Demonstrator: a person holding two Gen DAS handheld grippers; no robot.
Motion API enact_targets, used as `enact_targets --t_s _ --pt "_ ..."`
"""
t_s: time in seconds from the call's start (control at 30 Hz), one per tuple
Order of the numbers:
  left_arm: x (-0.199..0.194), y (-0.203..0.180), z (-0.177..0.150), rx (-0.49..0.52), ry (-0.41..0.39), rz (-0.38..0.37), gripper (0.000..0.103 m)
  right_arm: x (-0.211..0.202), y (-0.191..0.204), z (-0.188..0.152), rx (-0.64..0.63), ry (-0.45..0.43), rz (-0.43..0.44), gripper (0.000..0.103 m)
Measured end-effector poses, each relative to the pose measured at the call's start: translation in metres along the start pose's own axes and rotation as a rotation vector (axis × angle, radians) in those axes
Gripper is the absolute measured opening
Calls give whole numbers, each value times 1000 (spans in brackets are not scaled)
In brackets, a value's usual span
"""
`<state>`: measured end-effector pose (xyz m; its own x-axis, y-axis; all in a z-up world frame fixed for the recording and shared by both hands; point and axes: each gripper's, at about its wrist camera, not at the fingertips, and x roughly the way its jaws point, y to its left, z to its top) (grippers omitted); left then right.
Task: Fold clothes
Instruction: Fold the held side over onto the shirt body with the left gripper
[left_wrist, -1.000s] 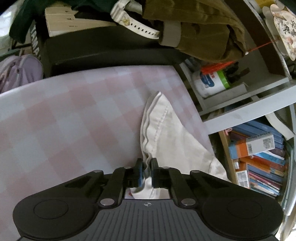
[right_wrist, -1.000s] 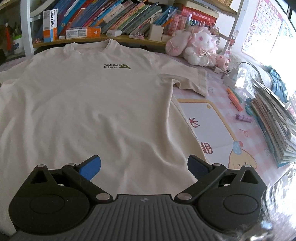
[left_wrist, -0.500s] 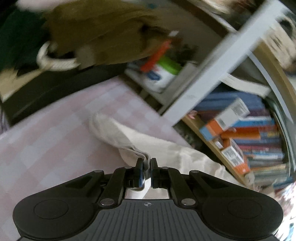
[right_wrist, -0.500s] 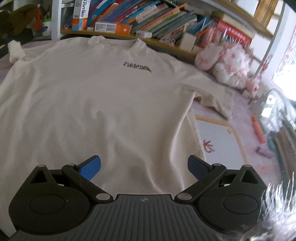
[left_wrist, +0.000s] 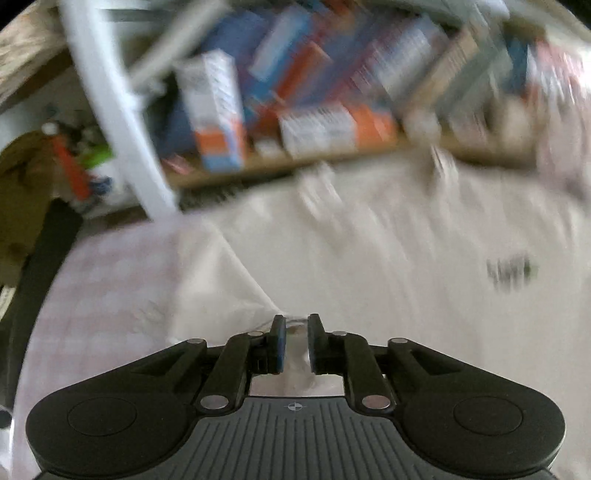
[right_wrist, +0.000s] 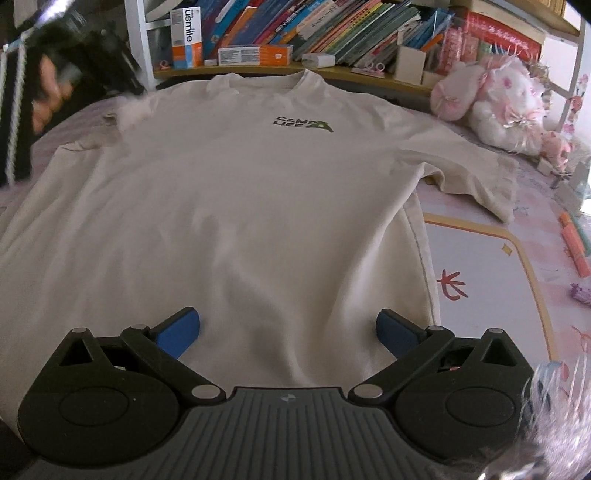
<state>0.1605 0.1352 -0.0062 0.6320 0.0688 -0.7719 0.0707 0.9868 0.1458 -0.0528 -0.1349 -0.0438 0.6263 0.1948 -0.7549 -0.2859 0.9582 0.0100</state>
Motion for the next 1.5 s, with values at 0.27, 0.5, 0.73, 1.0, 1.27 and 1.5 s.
enact_targets --t_s 0.27,0.5,0.73,1.0,1.27,1.5 --pt "-10 2 -24 -130 -5 -100 78 0 -7 -1 -33 -13 36 103" --pt "-48 49 -35 -333 -136 -128 78 1 -9 -1 -43 -32 47 103" --pt "1 111 -19 -629 3 -83 74 2 -8 0 -39 -36 42 103" --pt "40 119 12 -763 11 -159 3 1 -5 1 -28 -34 32 103" --pt "19 78 83 -548 -154 -539 55 1 -4 1 -16 -23 20 103" --pt "15 59 35 -319 -84 -253 46 1 -2 -1 3 -32 4 103"
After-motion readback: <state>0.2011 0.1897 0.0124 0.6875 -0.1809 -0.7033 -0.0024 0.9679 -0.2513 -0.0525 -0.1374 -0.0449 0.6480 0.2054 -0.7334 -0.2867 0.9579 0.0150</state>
